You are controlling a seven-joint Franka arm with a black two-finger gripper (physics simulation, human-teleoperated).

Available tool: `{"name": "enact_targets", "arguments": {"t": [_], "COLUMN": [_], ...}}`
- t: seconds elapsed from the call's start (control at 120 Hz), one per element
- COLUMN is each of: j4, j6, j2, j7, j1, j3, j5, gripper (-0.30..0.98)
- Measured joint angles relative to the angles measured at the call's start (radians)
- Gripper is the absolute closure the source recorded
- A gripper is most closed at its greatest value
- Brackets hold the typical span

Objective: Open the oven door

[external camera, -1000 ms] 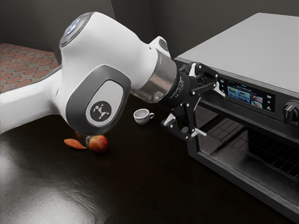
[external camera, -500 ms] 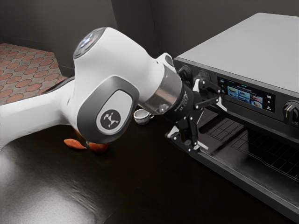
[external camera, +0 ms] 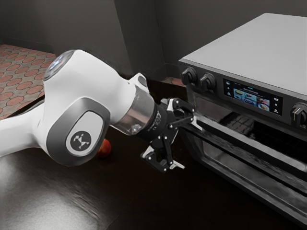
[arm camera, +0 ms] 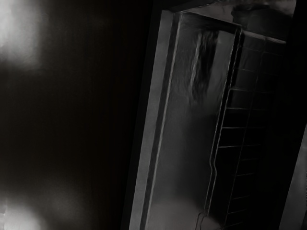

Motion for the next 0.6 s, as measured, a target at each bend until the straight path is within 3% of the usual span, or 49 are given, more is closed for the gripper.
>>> {"name": "enact_targets", "arguments": {"t": [0.1,0.192,0.267,0.3,0.35,0.417,0.467,0.6], "j4": [-0.113,-0.252,-0.27,-0.166,0.131,0.385,0.406,0.36], "j6": [0.025,0.039,0.021,-0.041,-0.206,-0.415,-0.532,-0.725], "j2": [-0.102,-0.314,-0.406,-0.386,-0.255,-0.094,-0.027,0.022], "j7": [0.002,0.011,0.04,0.066,0.104,0.172,0.222,0.328], "j1": [0.051,0.257,0.372,0.431,0.498,0.531,0.529,0.483], "j3": [-0.026,-0.197,-0.25,-0.245,-0.207,-0.093,-0.045,-0.016], "j5": [-0.016,-0.094,-0.131,-0.08,0.035,0.155,0.203,0.243], "gripper": [0.0,0.0,0.0,0.0,0.0,0.0,0.0,0.0]}}
